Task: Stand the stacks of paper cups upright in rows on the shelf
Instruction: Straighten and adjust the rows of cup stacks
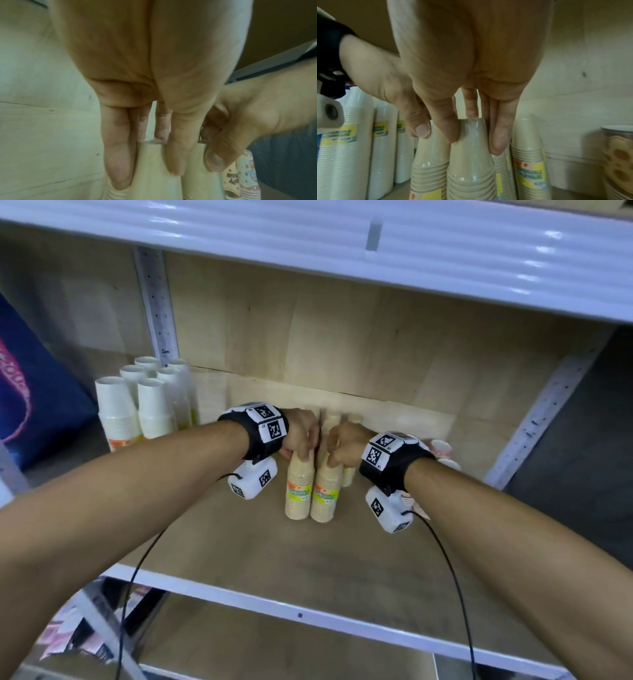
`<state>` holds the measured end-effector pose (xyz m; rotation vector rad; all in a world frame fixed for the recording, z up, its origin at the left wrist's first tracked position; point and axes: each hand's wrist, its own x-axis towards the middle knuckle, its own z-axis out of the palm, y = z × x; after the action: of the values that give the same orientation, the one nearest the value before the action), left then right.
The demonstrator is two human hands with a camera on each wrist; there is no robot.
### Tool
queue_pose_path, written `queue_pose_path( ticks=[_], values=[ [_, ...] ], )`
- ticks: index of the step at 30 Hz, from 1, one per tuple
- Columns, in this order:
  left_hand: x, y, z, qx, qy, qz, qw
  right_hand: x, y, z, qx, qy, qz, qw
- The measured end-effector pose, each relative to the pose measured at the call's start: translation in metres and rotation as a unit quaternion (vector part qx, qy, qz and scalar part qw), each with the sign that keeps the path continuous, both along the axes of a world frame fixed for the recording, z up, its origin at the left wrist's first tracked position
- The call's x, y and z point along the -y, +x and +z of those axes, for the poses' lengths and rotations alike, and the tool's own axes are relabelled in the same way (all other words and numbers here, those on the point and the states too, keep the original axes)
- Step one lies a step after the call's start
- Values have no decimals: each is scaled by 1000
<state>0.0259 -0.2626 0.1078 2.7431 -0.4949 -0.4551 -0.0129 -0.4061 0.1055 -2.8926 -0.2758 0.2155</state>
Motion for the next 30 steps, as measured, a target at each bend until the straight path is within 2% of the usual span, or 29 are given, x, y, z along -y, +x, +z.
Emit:
queue_pose_path(
  ticks=[6,16,30],
  values=[
    [23,1,-4,46,27,-40,998,30,-4,-6,5,8,-61,998],
    [35,12,-15,74,20,-74,994,46,10,-9,27,30,-104,994],
    [40,23,-24,70,23,-80,994,44,37,-23,56,24,-97,993]
  ],
)
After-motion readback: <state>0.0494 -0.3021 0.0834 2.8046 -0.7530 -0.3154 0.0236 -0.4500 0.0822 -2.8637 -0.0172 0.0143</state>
